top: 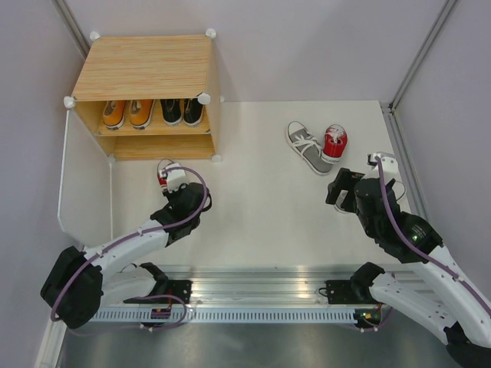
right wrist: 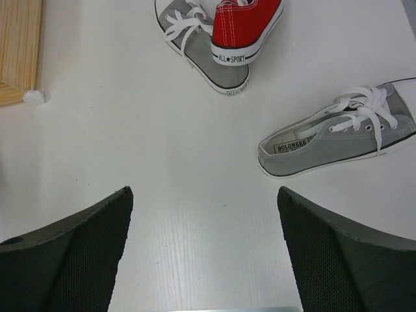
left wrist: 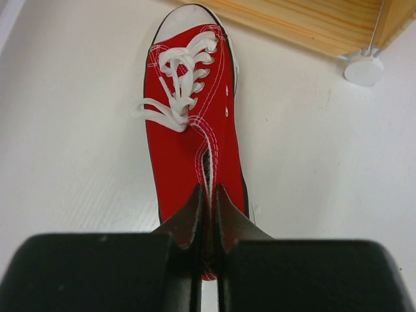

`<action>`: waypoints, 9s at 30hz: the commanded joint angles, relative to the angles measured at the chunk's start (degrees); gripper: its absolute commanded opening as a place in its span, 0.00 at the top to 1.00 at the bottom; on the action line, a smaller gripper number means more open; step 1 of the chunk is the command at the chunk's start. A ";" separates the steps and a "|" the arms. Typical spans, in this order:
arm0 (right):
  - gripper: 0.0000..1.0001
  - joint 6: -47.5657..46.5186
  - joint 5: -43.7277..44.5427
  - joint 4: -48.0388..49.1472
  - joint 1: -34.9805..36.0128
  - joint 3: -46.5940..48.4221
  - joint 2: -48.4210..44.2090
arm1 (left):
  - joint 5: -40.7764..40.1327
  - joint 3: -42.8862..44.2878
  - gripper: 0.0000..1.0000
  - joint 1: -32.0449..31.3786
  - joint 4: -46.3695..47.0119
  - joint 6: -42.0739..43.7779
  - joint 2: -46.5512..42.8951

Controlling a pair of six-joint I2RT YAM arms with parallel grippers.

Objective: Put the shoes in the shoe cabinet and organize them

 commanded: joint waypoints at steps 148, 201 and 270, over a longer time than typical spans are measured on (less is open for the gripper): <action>0.04 -11.85 6.60 7.19 -3.30 3.32 17.56 | 38.02 36.71 0.79 53.09 38.37 44.06 45.39; 0.05 -11.41 5.46 7.63 -4.01 1.91 15.63 | 39.96 36.11 0.66 53.18 19.31 33.77 38.90; 0.05 -13.17 0.89 10.18 -5.24 -1.43 14.31 | 38.72 26.35 0.64 51.86 24.91 18.57 35.73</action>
